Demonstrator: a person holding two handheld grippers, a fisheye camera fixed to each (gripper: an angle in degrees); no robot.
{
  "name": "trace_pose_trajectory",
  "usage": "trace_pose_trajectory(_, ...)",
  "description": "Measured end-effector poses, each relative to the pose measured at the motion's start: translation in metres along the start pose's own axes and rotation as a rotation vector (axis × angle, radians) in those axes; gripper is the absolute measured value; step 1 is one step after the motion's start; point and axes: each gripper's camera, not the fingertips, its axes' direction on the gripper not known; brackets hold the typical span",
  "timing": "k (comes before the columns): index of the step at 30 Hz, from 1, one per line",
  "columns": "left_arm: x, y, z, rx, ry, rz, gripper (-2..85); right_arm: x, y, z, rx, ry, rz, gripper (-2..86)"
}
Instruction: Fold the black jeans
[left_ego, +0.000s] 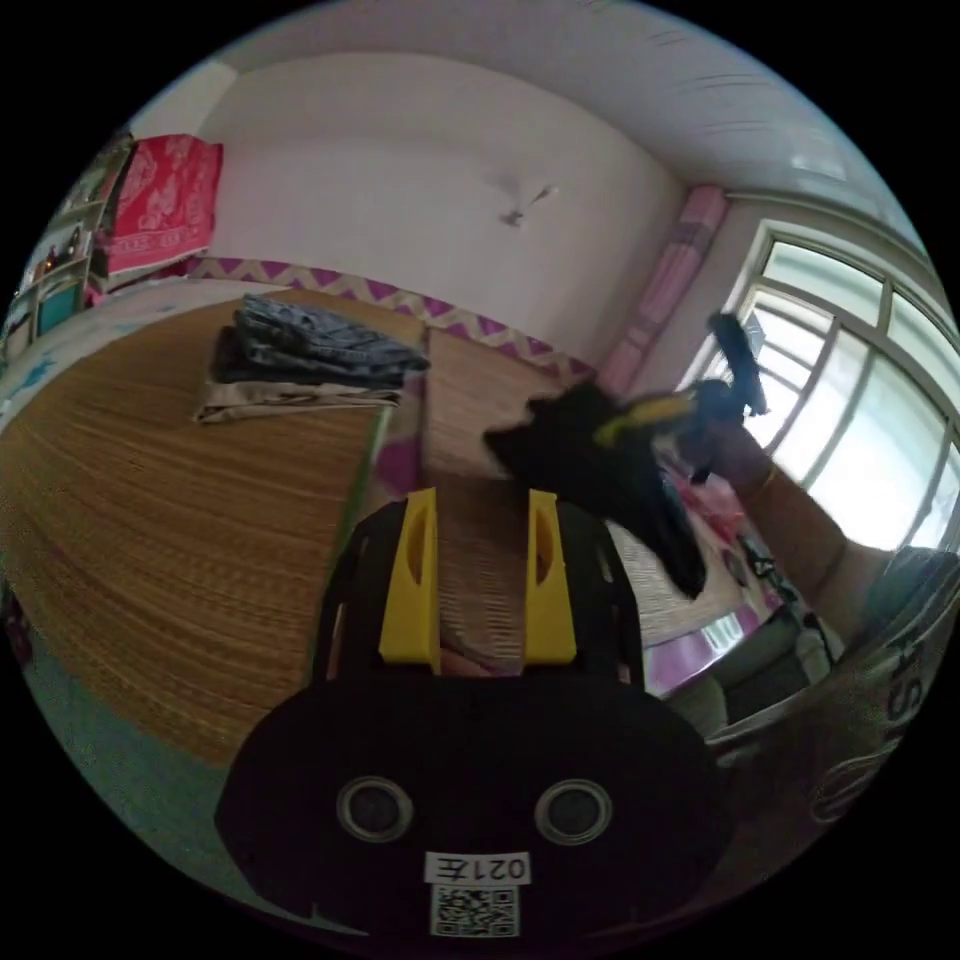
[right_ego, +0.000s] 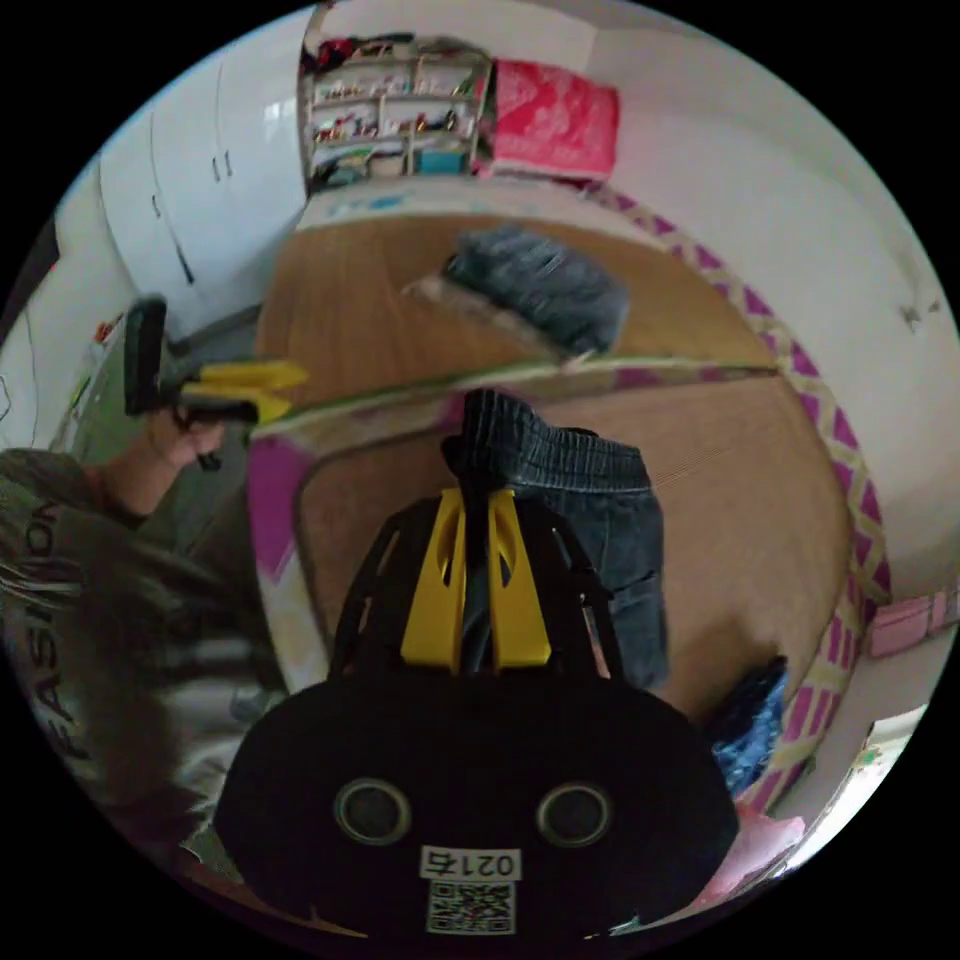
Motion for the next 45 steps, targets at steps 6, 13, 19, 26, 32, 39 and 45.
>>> trace_pose_trajectory(6,0.01,0.028,0.02,-0.097,-0.017,-0.032,11.5,-0.059,0.038,0.009,0.23,0.079,0.195,4.2)
trace_pose_trajectory(13,0.034,0.035,0.05,-0.15,-0.002,-0.007,11.7,-0.045,0.054,-0.081,0.383,-0.042,0.263,8.2)
trace_pose_trajectory(19,0.07,0.034,0.088,-0.173,-0.021,0.025,12.0,-0.041,0.009,-0.104,0.285,0.022,0.233,11.0)
trace_pose_trajectory(26,0.116,0.028,0.138,-0.183,0.027,0.063,11.3,0.068,0.055,-0.225,0.579,-0.349,0.522,5.5)
trace_pose_trajectory(32,0.168,0.021,0.227,-0.263,0.049,0.111,9.3,0.159,0.149,-0.343,0.857,-0.539,0.714,4.2)
trace_pose_trajectory(39,0.196,0.025,0.282,-0.336,-0.132,0.06,-0.7,0.217,0.386,-0.514,1.161,-0.296,0.962,3.6)
trace_pose_trajectory(45,0.234,0.026,0.309,-0.377,-0.188,0.115,-0.9,0.232,0.553,-0.533,1.038,-0.115,1.314,4.2)
